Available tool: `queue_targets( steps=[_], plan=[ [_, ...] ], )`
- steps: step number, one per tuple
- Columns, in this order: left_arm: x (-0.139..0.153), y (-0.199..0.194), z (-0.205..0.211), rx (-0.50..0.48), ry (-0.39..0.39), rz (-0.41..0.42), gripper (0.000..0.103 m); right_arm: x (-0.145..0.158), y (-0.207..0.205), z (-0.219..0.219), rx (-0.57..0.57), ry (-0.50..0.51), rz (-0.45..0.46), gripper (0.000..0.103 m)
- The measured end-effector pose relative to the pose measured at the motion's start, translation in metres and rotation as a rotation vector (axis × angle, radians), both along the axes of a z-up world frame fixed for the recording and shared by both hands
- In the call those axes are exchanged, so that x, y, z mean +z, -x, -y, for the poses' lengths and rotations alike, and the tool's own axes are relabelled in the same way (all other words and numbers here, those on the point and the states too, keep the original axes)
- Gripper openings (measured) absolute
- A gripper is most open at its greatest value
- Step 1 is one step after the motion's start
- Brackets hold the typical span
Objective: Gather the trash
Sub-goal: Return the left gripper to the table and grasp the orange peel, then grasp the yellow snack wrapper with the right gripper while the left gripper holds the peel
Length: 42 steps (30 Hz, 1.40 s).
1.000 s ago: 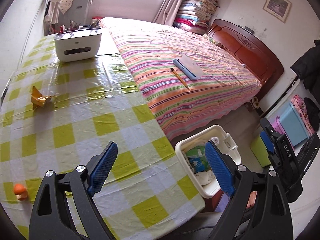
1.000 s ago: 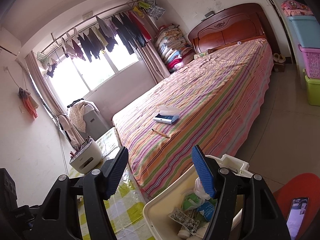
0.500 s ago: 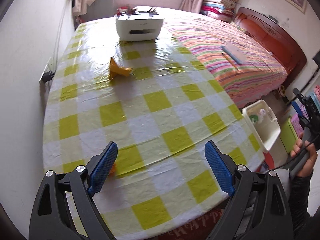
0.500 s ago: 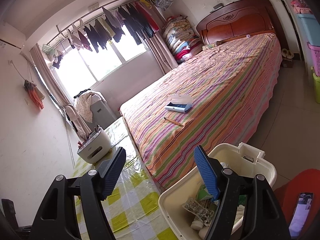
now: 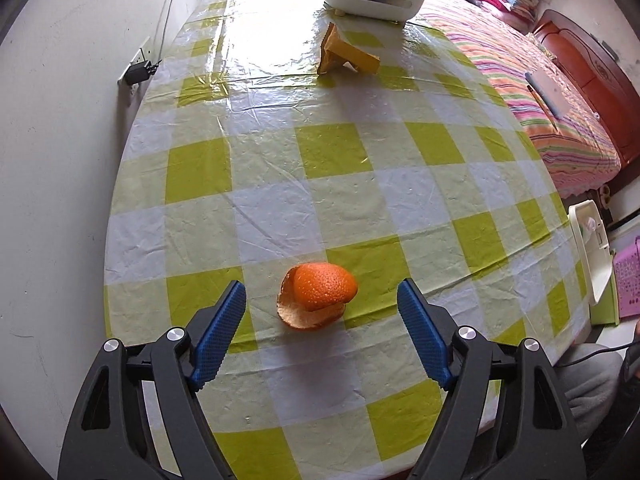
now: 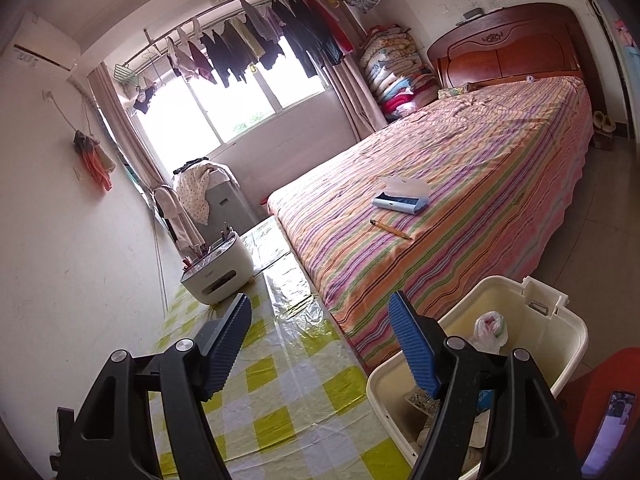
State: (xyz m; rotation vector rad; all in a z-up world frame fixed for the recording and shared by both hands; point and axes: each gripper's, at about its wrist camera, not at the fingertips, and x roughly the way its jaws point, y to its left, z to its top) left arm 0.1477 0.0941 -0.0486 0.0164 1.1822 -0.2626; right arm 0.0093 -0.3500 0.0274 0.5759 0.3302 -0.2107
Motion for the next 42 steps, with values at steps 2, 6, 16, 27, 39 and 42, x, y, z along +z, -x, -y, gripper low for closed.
queue_targets(
  steps=[2,6,16,27,39,42],
  plan=[
    [-0.003,-0.002,0.005,-0.015,0.003,-0.013,0.061,0.001,-0.003,-0.008,0.017,0.023,-0.005,0.069],
    [-0.014,-0.008,0.011,-0.015,-0.027,-0.043,0.048,0.004,-0.014,-0.027,0.075,0.07,-0.022,0.069],
    [-0.017,-0.015,0.013,-0.006,-0.004,-0.045,0.031,0.008,-0.07,-0.096,0.332,0.167,-0.069,0.069],
    [-0.015,-0.026,0.012,0.012,0.038,-0.022,0.02,-0.002,-0.152,-0.186,0.544,0.269,-0.11,0.069],
    [0.001,-0.021,-0.005,0.052,0.142,0.017,0.017,-0.027,-0.218,-0.247,0.663,0.303,-0.195,0.069],
    [0.005,-0.019,-0.004,0.05,0.153,0.025,0.017,-0.035,-0.238,-0.26,0.698,0.315,-0.233,0.069]
  ],
)
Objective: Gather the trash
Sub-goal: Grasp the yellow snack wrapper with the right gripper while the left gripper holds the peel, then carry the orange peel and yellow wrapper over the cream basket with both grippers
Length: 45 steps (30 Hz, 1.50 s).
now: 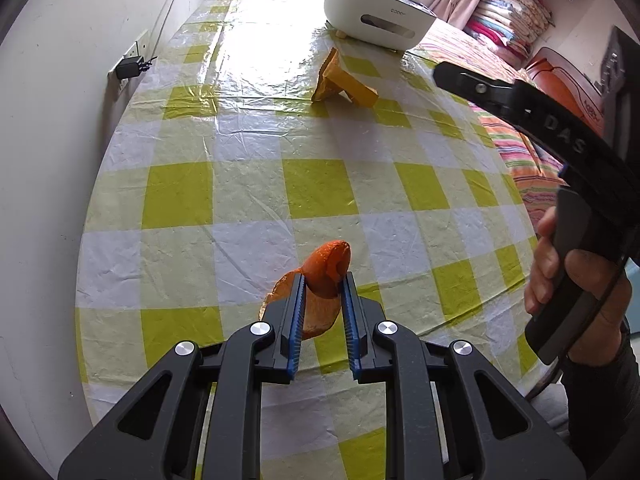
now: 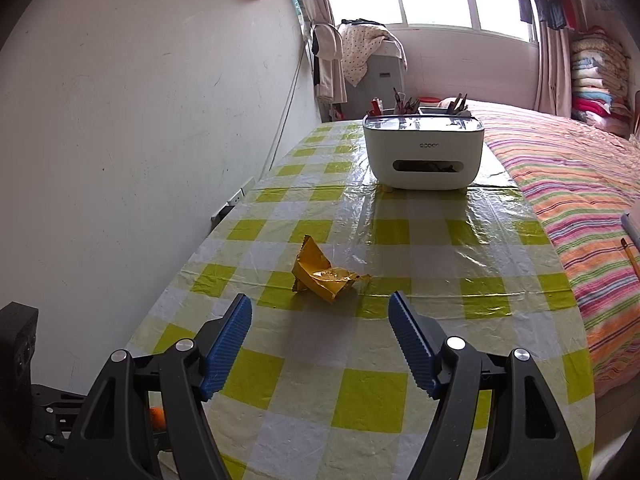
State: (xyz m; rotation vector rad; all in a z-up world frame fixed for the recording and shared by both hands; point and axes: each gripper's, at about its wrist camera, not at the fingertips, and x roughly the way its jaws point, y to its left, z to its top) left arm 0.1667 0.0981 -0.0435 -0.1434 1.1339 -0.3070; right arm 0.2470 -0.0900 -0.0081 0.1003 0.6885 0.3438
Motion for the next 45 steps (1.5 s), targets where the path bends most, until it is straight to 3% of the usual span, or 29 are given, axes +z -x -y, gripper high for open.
queue_targets(
  steps=[10,18,21,22,23,26,36,45],
  plan=[
    [0.0,-0.004,-0.004,0.013,0.036,-0.012,0.017,-0.027,-0.059,-0.041,0.087,0.161,-0.066,0.069],
    [0.002,-0.007,-0.004,0.013,0.06,-0.011,0.017,-0.053,-0.11,-0.048,0.142,0.134,-0.192,0.069],
    [0.001,-0.006,-0.002,0.009,0.058,-0.015,0.017,-0.066,-0.115,-0.059,0.139,0.247,-0.207,0.068],
    [0.001,-0.006,-0.002,0.01,0.056,-0.015,0.017,-0.071,-0.115,-0.061,0.135,0.283,-0.211,0.058],
    [0.002,-0.006,-0.002,0.011,0.057,-0.013,0.017,-0.075,-0.115,-0.061,0.136,0.299,-0.226,0.04],
    [0.004,-0.005,0.001,0.007,0.062,-0.008,0.017,-0.076,-0.106,-0.051,0.136,0.256,-0.244,0.022],
    [0.015,0.001,0.023,-0.018,0.062,0.023,0.017,-0.06,-0.049,0.008,0.113,0.106,-0.284,0.021],
    [0.017,0.006,0.05,-0.056,0.042,0.023,0.018,-0.049,0.024,0.039,0.096,0.037,-0.294,0.021]
  ],
)
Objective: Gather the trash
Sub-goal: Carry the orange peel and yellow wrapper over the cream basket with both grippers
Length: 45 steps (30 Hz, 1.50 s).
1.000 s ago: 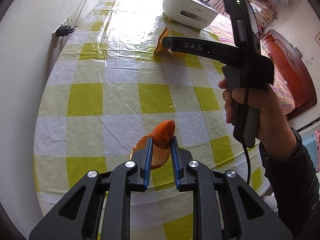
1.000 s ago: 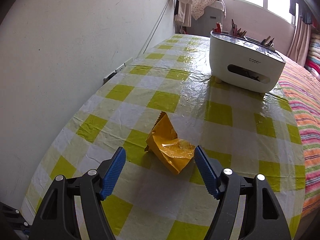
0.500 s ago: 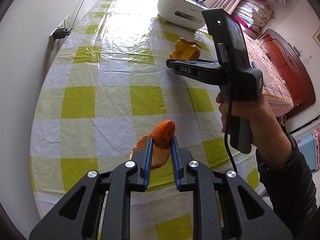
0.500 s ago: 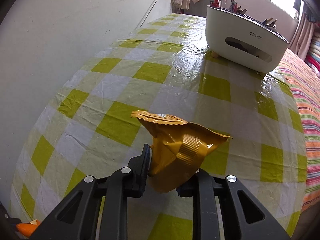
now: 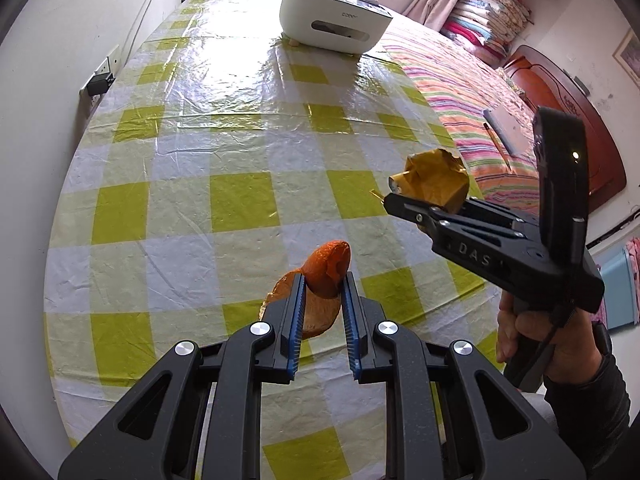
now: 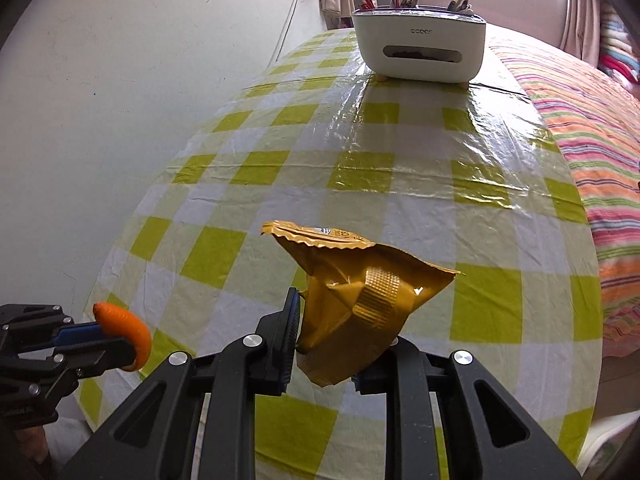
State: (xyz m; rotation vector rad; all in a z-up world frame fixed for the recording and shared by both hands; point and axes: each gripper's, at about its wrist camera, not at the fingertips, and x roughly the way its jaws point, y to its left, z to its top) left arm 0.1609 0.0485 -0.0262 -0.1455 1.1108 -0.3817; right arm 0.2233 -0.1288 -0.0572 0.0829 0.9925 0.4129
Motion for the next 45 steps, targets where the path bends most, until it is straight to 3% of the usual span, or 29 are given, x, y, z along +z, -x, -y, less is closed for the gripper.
queue_targets(
  steps=[8,16,45],
  plan=[
    [0.003,0.006,0.02,-0.025,-0.018,0.012,0.018,-0.001,0.046,0.009,-0.023,-0.025,-0.028,0.021],
    [0.02,0.004,0.033,-0.018,-0.016,0.059,0.018,0.008,0.073,0.023,-0.039,-0.009,0.021,0.021],
    [0.042,0.017,0.115,-0.119,-0.059,0.134,0.018,0.026,0.102,0.089,-0.133,-0.111,0.094,0.021]
  ],
)
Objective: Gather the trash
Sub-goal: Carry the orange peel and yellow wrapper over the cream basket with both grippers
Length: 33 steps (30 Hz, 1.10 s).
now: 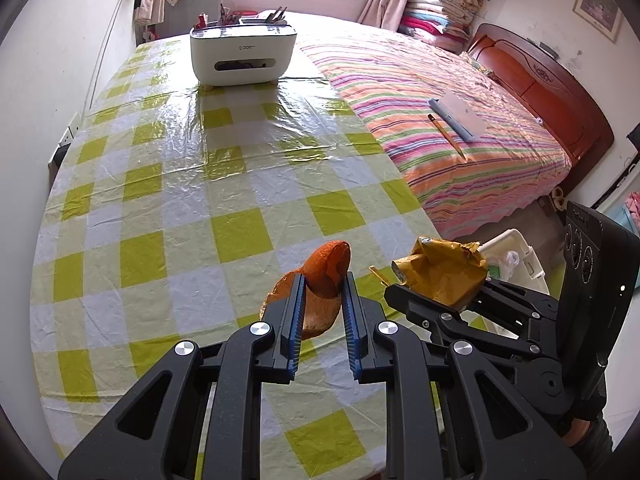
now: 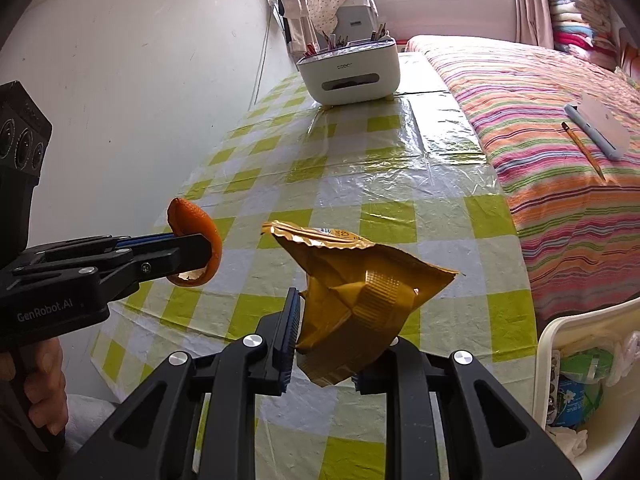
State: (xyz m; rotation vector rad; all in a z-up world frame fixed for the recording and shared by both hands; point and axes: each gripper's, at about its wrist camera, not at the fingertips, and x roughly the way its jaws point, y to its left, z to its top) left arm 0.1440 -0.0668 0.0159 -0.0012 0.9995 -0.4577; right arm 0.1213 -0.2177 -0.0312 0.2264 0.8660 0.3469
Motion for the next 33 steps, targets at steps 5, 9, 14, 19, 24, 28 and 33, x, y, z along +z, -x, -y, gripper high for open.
queue_targets(
  steps=[5,9,14,19,24,28,33],
  plan=[
    [0.002,0.003,0.018,-0.025,-0.01,0.008,0.018,0.002,0.006,0.011,-0.018,-0.013,0.014,0.021],
    [0.003,0.006,0.033,-0.045,-0.011,0.014,0.018,0.004,0.012,0.021,-0.035,-0.03,0.022,0.021],
    [0.004,0.01,0.053,-0.073,-0.014,0.019,0.018,0.004,0.021,0.037,-0.066,-0.042,0.032,0.021],
    [0.004,0.014,0.072,-0.104,-0.023,0.022,0.018,0.004,0.032,0.055,-0.107,-0.069,0.043,0.021],
    [0.003,0.018,0.09,-0.134,-0.027,0.02,0.018,0.003,0.044,0.081,-0.174,-0.093,0.052,0.021],
    [0.002,0.022,0.105,-0.159,-0.027,0.019,0.018,0.0,0.055,0.108,-0.27,-0.083,0.065,0.021],
    [0.001,0.028,0.126,-0.197,-0.029,0.02,0.018,-0.001,0.075,0.147,-0.445,-0.028,0.087,0.021]
  ],
)
